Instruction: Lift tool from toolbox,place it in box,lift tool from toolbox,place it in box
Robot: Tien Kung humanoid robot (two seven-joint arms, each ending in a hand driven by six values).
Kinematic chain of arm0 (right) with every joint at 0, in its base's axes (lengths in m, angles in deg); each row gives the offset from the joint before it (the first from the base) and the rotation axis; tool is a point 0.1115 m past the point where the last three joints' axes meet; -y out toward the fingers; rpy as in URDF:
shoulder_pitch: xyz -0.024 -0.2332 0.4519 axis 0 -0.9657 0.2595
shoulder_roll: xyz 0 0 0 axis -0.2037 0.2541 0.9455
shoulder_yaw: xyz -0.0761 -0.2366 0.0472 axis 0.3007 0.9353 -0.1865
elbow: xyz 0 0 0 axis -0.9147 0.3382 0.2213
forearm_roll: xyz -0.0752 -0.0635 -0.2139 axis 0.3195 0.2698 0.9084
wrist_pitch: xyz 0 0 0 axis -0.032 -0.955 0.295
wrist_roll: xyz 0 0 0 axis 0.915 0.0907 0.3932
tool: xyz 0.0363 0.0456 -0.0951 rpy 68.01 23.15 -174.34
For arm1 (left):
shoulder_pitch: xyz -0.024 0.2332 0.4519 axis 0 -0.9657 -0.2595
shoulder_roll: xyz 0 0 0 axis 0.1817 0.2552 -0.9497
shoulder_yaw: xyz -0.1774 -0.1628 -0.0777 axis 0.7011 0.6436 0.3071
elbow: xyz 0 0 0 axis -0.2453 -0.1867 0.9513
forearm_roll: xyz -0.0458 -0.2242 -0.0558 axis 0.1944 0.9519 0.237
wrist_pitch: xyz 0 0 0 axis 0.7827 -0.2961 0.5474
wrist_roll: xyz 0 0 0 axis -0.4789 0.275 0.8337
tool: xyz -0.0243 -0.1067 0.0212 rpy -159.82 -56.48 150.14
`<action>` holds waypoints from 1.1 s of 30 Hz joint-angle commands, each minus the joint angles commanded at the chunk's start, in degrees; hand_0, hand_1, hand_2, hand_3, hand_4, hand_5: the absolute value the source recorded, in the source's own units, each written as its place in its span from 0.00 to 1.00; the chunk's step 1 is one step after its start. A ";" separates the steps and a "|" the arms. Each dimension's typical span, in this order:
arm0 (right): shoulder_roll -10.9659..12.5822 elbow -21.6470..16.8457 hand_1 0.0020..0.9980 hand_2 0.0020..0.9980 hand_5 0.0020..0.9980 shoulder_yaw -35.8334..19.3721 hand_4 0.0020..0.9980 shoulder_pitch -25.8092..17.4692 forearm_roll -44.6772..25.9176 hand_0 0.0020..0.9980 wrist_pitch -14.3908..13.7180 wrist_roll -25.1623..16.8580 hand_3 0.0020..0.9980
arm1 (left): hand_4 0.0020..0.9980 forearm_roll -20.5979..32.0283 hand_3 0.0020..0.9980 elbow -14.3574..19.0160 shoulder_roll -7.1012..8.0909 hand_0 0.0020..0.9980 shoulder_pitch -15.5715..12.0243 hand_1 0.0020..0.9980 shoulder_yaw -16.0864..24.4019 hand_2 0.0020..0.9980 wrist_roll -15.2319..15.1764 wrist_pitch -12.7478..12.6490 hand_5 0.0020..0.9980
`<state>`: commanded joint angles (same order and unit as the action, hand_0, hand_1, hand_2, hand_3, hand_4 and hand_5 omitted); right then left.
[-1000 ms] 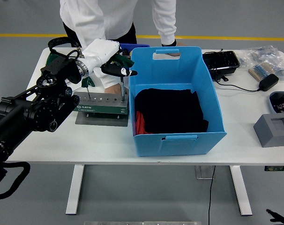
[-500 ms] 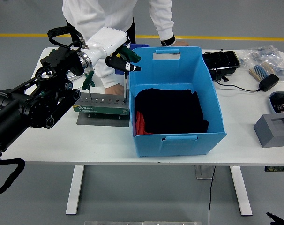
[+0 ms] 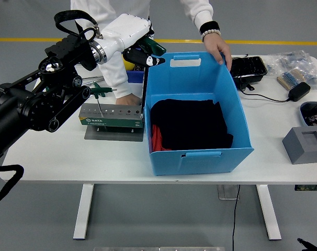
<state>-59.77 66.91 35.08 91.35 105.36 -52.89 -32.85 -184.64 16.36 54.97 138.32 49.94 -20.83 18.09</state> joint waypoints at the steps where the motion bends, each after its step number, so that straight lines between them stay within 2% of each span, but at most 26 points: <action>1: 0.00 0.00 0.60 0.66 0.66 -0.03 0.79 -0.03 0.04 0.63 0.00 0.01 0.55 | 0.79 0.13 0.01 0.11 0.09 0.09 0.39 0.00 -0.22 0.00 -0.03 0.13 0.48; 10: -0.03 -0.01 0.60 0.66 0.65 -0.45 0.79 -0.41 0.70 0.62 0.08 0.20 0.55 | 0.77 0.15 0.01 1.99 0.66 0.09 1.70 0.00 0.01 0.00 0.07 0.49 0.46; 17: -0.10 -0.03 0.60 0.66 0.65 -0.97 0.79 -0.60 1.53 0.62 0.12 0.42 0.55 | 0.77 0.41 0.01 5.45 -0.50 0.09 1.56 0.00 2.41 0.00 0.62 0.49 0.45; 22: -0.14 -0.07 0.60 0.66 0.65 -1.21 0.79 -0.66 1.88 0.62 0.08 0.53 0.55 | 0.76 2.24 0.01 7.05 -2.55 0.09 0.92 0.00 4.25 0.00 1.09 -0.36 0.44; 25: -0.19 -0.09 0.60 0.66 0.65 -1.22 0.79 -0.60 1.98 0.62 0.04 0.56 0.55 | 0.76 2.85 0.02 6.98 -3.93 0.09 0.45 0.00 3.82 0.00 1.30 -0.96 0.44; 29: -0.20 -0.16 0.60 0.66 0.65 -1.37 0.79 -0.45 2.42 0.62 0.07 0.67 0.55 | 0.76 3.87 0.02 5.66 -6.23 0.09 -0.37 0.00 1.92 0.00 1.24 -1.48 0.44; 33: -0.07 -0.23 0.61 0.66 0.65 -1.34 0.79 -0.01 2.56 0.62 0.10 0.73 0.55 | 0.76 5.48 0.02 2.96 -8.63 0.09 -0.99 0.00 -0.64 0.00 0.84 -1.89 0.44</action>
<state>-59.85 66.68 33.74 91.34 107.92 -52.80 -32.13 -179.16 19.32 46.34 137.32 49.30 -19.99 16.21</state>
